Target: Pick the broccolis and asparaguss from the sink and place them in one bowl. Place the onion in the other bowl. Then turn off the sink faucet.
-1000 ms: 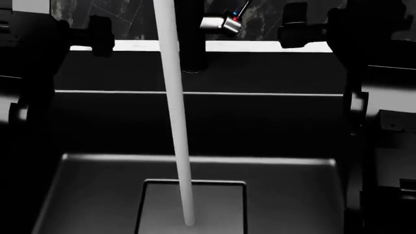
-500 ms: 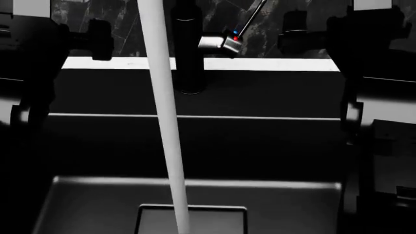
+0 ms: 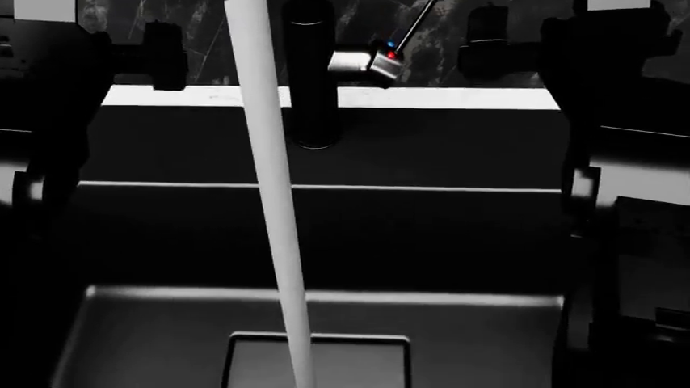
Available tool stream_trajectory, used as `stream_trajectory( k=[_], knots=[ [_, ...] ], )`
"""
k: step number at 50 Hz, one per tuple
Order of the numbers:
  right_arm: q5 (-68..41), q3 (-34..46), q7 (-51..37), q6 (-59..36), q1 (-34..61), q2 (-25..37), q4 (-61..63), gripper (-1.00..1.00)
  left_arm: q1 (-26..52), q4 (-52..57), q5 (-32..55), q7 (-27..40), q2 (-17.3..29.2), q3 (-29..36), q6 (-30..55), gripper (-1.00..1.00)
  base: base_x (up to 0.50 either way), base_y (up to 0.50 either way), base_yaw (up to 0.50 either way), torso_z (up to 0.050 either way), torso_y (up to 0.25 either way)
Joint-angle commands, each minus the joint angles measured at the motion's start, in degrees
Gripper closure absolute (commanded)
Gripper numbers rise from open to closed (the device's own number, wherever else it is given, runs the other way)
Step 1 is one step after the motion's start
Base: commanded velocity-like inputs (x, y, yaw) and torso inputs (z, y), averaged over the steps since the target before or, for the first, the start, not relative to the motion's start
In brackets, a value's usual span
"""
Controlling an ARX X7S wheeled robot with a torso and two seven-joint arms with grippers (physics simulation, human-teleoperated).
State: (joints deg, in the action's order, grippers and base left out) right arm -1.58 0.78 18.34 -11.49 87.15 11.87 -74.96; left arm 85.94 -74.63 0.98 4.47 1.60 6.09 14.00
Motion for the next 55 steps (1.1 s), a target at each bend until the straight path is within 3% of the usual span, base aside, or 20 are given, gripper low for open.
stream_trajectory(
  k=[1, 35, 55],
  knots=[
    [0.25, -1.94, 0.64, 1.56, 0.01, -0.73, -0.01, -1.00, 0.15, -0.35, -0.51, -1.27, -0.73, -0.37, -1.53, -1.00, 0.00, 0.00, 0.00, 0.015, -0.117],
    [0.81, -8.59, 0.91, 2.77, 2.30, -2.61, -0.02, -1.00, 1.75, -0.36, -0.55, -1.17, -0.03, 0.38, -1.12, -1.00, 0.00, 0.00, 0.00, 0.015, -0.116],
    [1.97, -9.72, 1.29, 5.40, 1.55, -5.60, -0.03, -1.00, 0.98, -0.36, -0.63, -1.19, 0.45, -0.98, -1.56, -1.00, 0.00, 0.00, 0.00, 0.003, -0.007]
  ],
)
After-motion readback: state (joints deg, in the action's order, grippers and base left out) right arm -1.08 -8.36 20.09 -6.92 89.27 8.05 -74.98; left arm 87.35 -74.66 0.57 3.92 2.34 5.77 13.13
